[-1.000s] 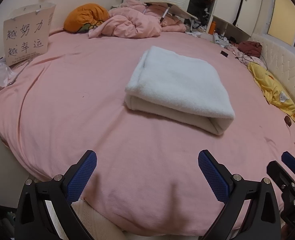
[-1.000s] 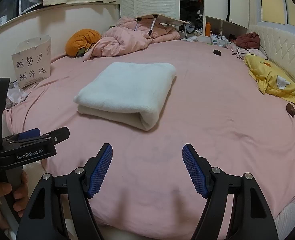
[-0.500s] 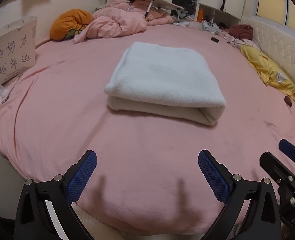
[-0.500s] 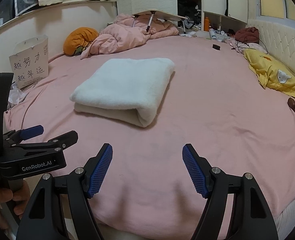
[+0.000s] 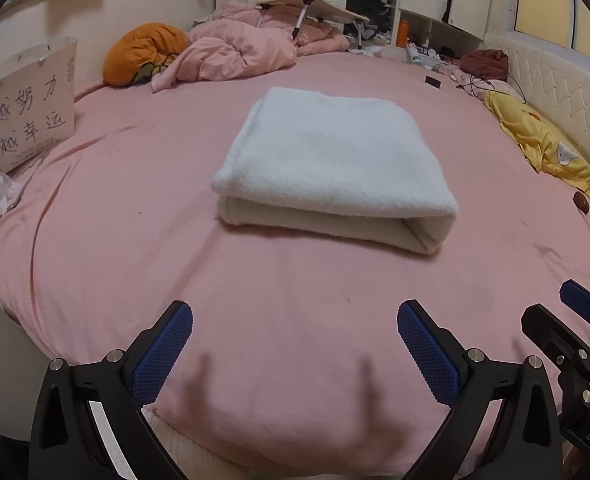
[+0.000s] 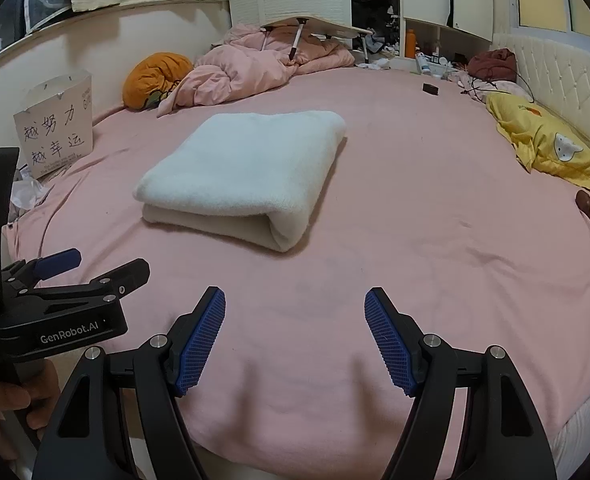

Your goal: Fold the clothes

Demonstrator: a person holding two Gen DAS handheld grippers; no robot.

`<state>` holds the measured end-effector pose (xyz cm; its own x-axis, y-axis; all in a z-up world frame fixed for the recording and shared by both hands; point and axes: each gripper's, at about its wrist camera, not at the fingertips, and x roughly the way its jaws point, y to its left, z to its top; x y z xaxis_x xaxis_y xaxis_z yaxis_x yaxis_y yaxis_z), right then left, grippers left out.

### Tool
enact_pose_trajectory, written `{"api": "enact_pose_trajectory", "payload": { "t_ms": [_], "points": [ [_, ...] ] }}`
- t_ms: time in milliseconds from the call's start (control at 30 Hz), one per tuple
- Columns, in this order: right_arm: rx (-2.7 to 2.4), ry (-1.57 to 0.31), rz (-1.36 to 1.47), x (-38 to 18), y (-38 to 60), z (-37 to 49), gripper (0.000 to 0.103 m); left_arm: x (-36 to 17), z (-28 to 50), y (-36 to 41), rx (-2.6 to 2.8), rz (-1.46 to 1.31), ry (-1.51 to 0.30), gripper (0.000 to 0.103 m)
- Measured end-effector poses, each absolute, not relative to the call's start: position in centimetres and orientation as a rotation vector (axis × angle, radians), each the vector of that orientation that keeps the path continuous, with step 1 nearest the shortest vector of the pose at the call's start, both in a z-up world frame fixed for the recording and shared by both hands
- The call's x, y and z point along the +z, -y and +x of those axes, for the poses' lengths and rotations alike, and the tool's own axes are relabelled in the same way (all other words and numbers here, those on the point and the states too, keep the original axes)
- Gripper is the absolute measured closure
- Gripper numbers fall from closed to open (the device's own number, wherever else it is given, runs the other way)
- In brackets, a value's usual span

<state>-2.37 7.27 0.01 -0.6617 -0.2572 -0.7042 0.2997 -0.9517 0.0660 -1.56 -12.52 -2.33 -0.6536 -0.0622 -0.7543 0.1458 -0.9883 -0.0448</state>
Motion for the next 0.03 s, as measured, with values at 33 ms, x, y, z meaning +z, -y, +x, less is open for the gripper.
{"api": "enact_pose_trajectory", "payload": {
  "t_ms": [33],
  "points": [
    [-2.613, -0.079, 1.093, 0.03, -7.25, -2.35, 0.03, -2.29, -1.53, 12.45, -2.756, 1.248, -0.15, 0.0]
  ]
}}
